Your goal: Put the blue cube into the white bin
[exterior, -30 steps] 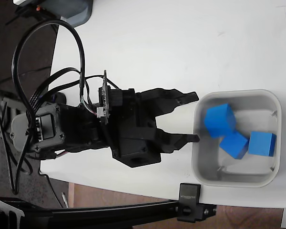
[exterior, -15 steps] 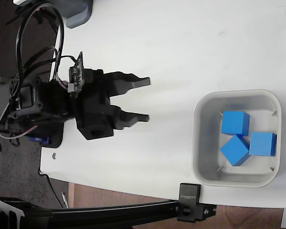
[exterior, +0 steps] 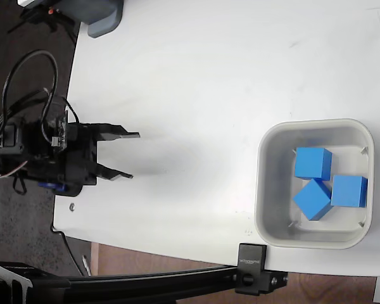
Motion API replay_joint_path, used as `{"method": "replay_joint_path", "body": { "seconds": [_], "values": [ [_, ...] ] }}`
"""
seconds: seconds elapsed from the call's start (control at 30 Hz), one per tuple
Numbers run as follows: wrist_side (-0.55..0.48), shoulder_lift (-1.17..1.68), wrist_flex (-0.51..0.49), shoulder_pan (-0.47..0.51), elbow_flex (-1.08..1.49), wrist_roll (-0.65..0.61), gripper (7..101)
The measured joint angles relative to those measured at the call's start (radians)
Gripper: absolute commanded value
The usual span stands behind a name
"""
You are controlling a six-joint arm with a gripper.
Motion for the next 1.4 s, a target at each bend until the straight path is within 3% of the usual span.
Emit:
{"method": "replay_joint_path", "body": {
  "seconds": [0.13,0.43,1.4],
  "values": [
    [0.037,0.127,0.023,-0.026,0.084,0.018,100.0],
    [0.206,0.135,0.021,-0.169,0.115,0.057,100.0],
    [0.218,0.137,0.021,-0.169,0.115,0.06,100.0]
  ]
}}
